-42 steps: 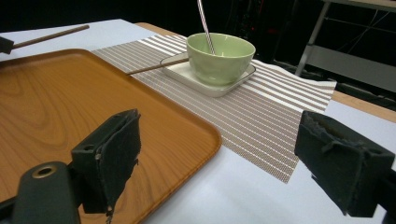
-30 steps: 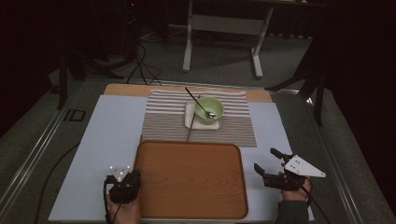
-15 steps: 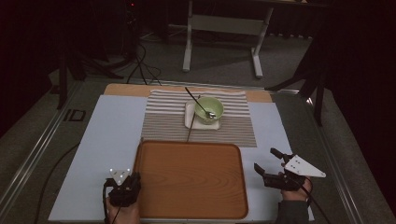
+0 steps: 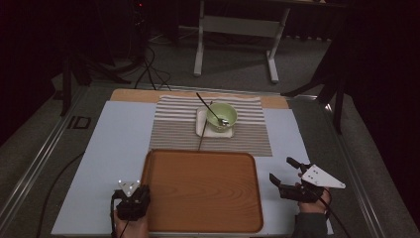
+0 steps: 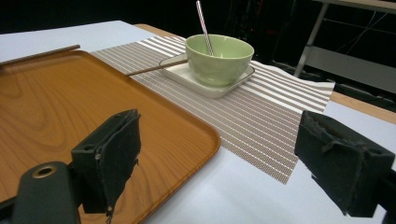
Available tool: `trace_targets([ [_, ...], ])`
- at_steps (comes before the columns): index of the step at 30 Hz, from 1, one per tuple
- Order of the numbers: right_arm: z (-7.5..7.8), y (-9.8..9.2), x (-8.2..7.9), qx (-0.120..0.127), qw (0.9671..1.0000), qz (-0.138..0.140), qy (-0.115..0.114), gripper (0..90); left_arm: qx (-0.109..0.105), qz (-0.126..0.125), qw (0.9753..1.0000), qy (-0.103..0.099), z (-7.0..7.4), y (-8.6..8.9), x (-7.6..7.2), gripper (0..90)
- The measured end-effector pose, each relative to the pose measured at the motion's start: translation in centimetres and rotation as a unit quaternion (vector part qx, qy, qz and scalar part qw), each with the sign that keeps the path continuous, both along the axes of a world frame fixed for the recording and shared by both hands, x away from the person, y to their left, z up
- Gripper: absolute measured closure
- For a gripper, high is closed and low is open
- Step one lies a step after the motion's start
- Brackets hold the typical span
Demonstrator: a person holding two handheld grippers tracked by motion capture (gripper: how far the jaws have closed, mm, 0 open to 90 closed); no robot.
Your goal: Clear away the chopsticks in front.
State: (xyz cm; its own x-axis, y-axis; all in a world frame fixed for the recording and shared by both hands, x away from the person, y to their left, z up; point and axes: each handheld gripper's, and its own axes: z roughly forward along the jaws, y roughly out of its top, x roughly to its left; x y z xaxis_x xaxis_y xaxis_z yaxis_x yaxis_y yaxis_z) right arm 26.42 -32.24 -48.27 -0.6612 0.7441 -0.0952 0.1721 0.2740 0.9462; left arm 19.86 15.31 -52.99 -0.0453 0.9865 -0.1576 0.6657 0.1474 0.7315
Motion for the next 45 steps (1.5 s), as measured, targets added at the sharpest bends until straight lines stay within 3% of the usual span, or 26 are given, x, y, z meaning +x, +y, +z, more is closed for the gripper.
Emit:
trace_targets([
  [21, 0.0, 0.01, 0.04, 0.0, 1.0, 0.001, -0.001, 13.9, 0.004, -0.005, 0.9999, 0.012, -0.1, 0.01, -0.12, 83.3],
  [30, 0.01, 0.0, 0.04, 0.001, 1.0, 0.001, -0.001, 13.9, 0.011, -0.019, 0.9997, 0.013, -0.09, -0.18, 0.01, 76.2],
  [37, 0.03, -0.02, 0.01, 0.001, 1.0, 0.0, -0.001, 13.9, 0.013, -0.032, 0.9994, 0.009, 0.06, -0.39, 0.06, 72.3],
  [45, 0.05, -0.08, 0.0, 0.002, 1.0, -0.001, -0.003, 13.9, 0.004, -0.041, 0.9991, -0.012, 0.73, -0.48, 0.22, 67.0],
])
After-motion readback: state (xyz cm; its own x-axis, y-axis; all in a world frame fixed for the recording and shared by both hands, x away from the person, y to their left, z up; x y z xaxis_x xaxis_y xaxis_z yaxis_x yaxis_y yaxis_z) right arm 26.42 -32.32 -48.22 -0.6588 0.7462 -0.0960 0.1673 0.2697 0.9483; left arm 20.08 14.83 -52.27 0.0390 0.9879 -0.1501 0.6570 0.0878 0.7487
